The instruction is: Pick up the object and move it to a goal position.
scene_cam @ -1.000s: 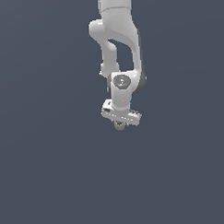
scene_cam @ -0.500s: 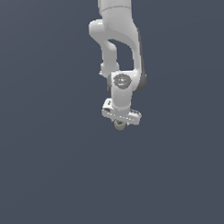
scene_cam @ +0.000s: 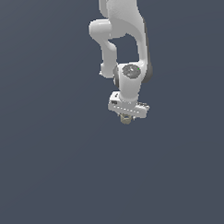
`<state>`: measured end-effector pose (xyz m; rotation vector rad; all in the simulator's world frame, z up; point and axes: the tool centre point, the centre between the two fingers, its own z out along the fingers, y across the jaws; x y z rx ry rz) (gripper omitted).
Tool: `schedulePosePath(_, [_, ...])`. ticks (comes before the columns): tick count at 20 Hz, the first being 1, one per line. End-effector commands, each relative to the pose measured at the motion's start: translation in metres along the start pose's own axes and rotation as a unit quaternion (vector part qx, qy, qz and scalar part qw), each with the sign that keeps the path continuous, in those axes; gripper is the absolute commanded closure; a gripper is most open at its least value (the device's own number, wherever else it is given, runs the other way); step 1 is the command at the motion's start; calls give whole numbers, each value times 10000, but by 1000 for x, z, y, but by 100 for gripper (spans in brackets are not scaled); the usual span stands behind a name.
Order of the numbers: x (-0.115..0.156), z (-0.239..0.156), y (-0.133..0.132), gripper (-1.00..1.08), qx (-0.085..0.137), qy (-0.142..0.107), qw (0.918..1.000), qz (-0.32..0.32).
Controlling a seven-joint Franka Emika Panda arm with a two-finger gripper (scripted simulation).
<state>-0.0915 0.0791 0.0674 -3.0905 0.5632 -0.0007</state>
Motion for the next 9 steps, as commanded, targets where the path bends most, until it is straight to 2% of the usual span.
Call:
schedulePosePath(1, [-11, -9, -9, 108, -2, 0, 10000, 1])
schedulePosePath(9, [-26, -22, -21, 108, -2, 0, 10000, 1])
